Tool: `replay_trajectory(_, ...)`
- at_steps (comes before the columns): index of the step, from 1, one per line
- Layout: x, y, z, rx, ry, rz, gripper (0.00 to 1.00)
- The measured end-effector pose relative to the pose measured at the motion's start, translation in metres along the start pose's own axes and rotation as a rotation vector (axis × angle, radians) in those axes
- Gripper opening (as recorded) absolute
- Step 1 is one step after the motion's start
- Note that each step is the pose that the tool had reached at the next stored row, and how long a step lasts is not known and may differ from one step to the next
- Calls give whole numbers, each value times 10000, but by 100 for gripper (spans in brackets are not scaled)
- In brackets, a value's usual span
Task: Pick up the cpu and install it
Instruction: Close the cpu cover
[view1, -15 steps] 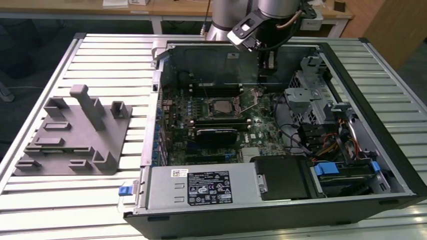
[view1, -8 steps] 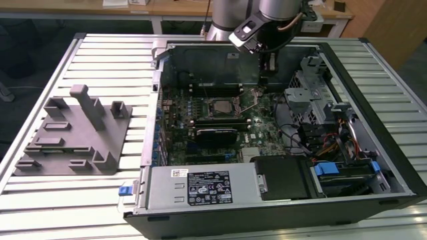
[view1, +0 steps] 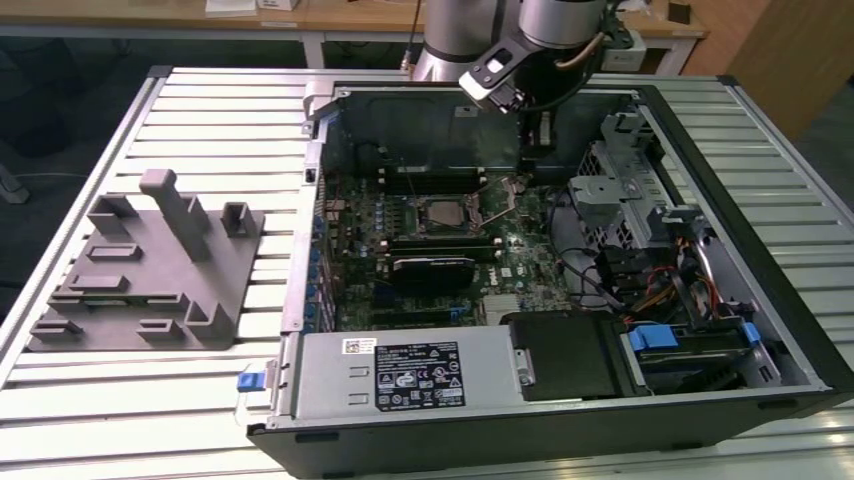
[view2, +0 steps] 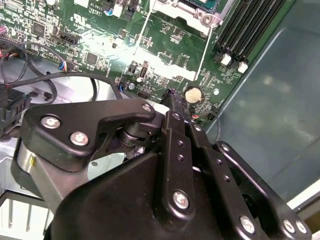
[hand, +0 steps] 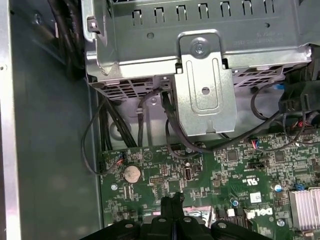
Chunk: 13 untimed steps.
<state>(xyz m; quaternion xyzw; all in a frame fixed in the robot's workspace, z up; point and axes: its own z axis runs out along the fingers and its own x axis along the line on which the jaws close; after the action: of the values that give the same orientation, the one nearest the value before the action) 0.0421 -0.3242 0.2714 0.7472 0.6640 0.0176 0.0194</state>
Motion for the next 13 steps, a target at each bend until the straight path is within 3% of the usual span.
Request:
replay_trajectory(7, 1, 4, 69, -3, -5, 16, 11)
replay_trajectory(13, 3, 16, 110, -4, -33, 434, 11)
